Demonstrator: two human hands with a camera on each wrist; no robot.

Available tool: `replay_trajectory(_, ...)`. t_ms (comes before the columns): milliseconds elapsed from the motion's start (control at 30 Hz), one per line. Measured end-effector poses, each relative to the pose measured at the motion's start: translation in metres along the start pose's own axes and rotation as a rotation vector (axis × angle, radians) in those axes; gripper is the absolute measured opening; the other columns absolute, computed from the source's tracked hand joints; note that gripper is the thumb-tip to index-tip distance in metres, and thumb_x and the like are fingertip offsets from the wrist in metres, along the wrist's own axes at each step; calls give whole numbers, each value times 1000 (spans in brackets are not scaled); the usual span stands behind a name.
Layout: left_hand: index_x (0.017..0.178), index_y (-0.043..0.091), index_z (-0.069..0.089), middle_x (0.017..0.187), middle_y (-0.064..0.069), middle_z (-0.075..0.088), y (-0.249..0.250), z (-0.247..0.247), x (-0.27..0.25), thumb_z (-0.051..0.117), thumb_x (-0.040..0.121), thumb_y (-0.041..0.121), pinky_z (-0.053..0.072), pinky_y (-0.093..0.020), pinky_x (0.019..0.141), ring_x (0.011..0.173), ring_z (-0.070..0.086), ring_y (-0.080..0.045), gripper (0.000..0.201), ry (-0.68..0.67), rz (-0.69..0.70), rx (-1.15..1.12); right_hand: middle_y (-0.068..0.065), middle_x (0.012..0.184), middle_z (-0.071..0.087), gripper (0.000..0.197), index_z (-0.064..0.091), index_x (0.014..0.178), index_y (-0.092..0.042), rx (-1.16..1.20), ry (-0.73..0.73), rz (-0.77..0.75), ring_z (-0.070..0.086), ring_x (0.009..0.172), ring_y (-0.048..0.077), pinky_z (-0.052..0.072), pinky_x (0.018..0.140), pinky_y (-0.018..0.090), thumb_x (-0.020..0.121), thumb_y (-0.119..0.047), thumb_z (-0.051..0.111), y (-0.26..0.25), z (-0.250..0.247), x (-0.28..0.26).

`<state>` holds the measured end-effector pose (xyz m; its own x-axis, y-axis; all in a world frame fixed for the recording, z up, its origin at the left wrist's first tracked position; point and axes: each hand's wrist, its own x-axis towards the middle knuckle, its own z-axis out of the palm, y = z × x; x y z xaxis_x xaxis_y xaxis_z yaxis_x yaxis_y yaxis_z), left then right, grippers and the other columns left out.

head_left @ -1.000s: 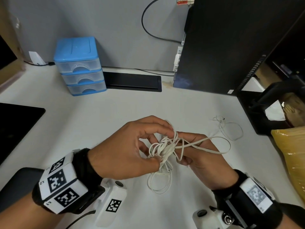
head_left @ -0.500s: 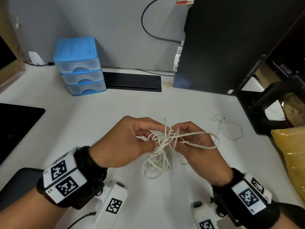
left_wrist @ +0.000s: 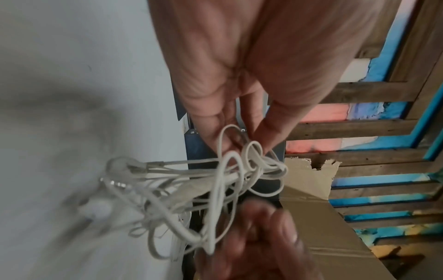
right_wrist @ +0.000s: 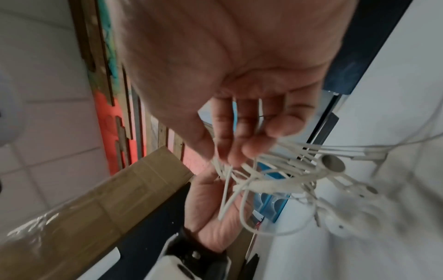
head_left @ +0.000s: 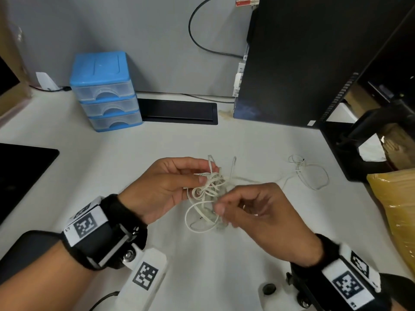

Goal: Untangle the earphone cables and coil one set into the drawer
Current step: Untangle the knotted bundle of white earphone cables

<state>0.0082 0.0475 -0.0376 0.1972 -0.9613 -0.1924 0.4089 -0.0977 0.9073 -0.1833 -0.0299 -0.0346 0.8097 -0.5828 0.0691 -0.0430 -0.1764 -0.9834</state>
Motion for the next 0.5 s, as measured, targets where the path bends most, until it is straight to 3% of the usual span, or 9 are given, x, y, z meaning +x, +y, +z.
replay_trajectory(67, 98, -2, 73, 106, -18, 73, -1, 2, 0, 63, 71, -4, 58, -35, 82, 90, 72, -26, 29, -7, -12, -6, 5, 70, 69, 8, 78, 85, -19, -31, 152, -119, 57, 60, 19, 45, 56, 26, 83, -11, 76, 2, 5, 0)
replay_trajectory(133, 97, -2, 73, 105, -18, 73, -2, 5, -1, 64, 71, -3, 58, -35, 81, 88, 72, -26, 28, -4, -15, -6, -3, 73, 68, 11, 76, 85, -24, -138, 250, -185, 58, 61, 11, 45, 52, 24, 80, -14, 77, 7, 7, 2)
replay_trajectory(300, 91, 1, 76, 99, -18, 74, -2, 12, -6, 60, 72, -1, 58, -31, 78, 89, 71, -26, 25, -29, 18, -29, -8, 74, 61, 12, 72, 81, -29, -304, 350, -230, 57, 62, 16, 41, 49, 21, 74, -22, 80, 12, 11, 0)
replay_trajectory(400, 97, 2, 74, 102, -20, 73, -2, 16, -10, 75, 68, 2, 56, -31, 79, 95, 71, -32, 29, -81, 80, 36, -10, 75, 60, 8, 77, 83, -26, -347, 375, -259, 53, 62, 15, 37, 54, 17, 76, -23, 79, 12, 11, -1)
replay_trajectory(500, 97, 6, 73, 99, -17, 74, -4, 19, -11, 83, 61, 3, 57, -29, 76, 91, 72, -26, 37, -48, 128, 196, -9, 77, 59, 8, 76, 83, -27, -298, 330, -241, 51, 64, 12, 38, 58, 15, 78, -22, 78, 14, 10, -2)
